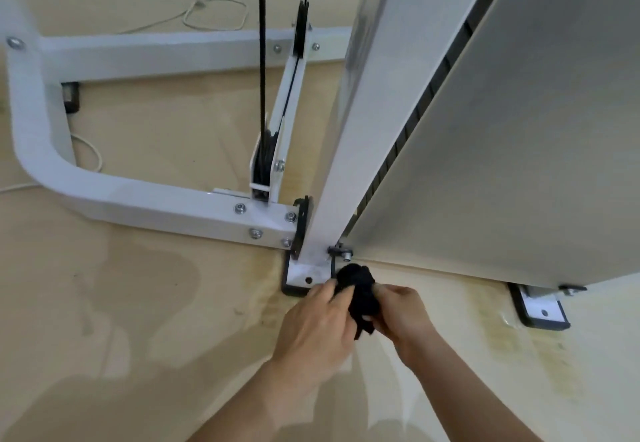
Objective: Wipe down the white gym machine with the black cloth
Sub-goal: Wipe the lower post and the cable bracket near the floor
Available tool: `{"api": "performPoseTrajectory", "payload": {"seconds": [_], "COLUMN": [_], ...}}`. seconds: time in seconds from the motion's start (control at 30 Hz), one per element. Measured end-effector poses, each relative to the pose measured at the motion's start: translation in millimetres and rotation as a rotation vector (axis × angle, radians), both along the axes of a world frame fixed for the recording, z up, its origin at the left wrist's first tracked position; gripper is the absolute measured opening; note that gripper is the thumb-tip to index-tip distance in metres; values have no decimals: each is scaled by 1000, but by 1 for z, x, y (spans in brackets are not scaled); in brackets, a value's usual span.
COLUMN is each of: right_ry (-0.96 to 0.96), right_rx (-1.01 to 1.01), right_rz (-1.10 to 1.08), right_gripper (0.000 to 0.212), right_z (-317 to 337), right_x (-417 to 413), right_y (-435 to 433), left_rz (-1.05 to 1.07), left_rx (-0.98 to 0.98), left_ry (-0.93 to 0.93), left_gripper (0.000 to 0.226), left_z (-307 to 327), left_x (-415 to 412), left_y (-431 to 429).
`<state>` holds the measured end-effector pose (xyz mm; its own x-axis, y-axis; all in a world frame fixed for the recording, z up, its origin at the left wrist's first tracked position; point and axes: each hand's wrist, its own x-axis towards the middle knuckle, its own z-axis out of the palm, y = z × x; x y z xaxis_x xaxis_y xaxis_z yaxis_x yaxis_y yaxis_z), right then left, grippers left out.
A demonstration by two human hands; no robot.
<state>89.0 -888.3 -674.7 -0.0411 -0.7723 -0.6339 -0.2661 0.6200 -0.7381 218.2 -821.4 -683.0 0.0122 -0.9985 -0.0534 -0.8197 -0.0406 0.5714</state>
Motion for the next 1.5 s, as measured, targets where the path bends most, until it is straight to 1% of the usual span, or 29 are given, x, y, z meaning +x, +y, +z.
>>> {"api": "performPoseTrajectory", "payload": {"seconds": [0.07,0.13,0.17,0.2,0.23,0.27,0.3,0.33,0.37,0.4,0.47,0.53,0.6,0.7,0.8,0.87,0.93,1.0,1.07,1.1,1.17,1.23,1.3,1.33,1.37,1.4,1.43,1.47,1.5], "right_ry": [76,30,9,47,151,287,445,589,702,785,847,858,895,969,951,891,789,674,506,448,418,506,710,770,782,749,675,580,487], "right_rx": [-100,-177,-204,-234,-288,-341,-372,-369,-370,-378,-371,-354,-354,-409,-405,-447,-442,-430,-494,-546,-568,-523,-492,-500,-519,-553,-586,-607,-613], "right_rz": [13,52,131,260,431,621,778,892,977,1043,1122,1136,1139,1086,988,863,725,655,564,537,596,795,992,1038,1030,979,901,808,699], "right_gripper": [23,15,10,11,21,40,59,73,81,84,82,79,78,75,72,62,49,41,40,46,69,83,81,78,73,67,58,48,39], "right_z": [-8,-18,-23,-30,-38,-50,-62,-72,-78,-83,-79,-72,-70,-75,-76,-75,-73,-74,-73,-73,-73,-81,-85,-85,-84,-82,-77,-71,-67], "right_x": [3,21,35,46,57,64,69,71,71,68,57,45,44,52,53,54,55,51,44,42,44,49,53,52,49,44,40,36,35], "right_y": [15,25,28,29,27,26,24,22,20,19,19,19,12,-4,-5,-6,-2,7,16,18,19,16,17,18,19,20,21,21,17], "left_rz": [232,464,504,489,443,381,313,244,172,105,13,-52,-68,-67,-40,15,58,138,234,280,318,227,106,61,34,10,6,34,98], "left_rx": [38,104,140,180,213,231,242,253,261,270,269,257,227,169,186,190,238,261,295,302,290,261,267,278,261,205,146,76,37], "left_ry": [86,151,120,23,-107,-221,-295,-343,-384,-421,-475,-487,-468,-416,-341,-306,-245,-233,-254,-294,-326,-335,-341,-359,-361,-360,-340,-261,-150], "left_gripper": [31,27,32,41,50,55,57,58,59,60,60,57,57,64,71,70,69,68,68,66,64,67,69,69,70,70,65,50,28], "left_z": [-3,-10,-16,-22,-28,-32,-36,-41,-48,-53,-60,-61,-60,-57,-49,-46,-47,-49,-52,-54,-57,-58,-63,-67,-72,-73,-72,-70,-63], "left_x": [11,30,42,52,60,62,60,54,45,37,24,16,17,29,32,30,27,33,48,57,67,53,34,29,28,30,33,37,42], "left_y": [9,9,8,6,3,0,-4,-7,-9,-10,-11,-11,-14,-18,-16,-15,-13,-12,-16,-17,-19,-21,-20,-18,-16,-15,-13,-12,-13]}}
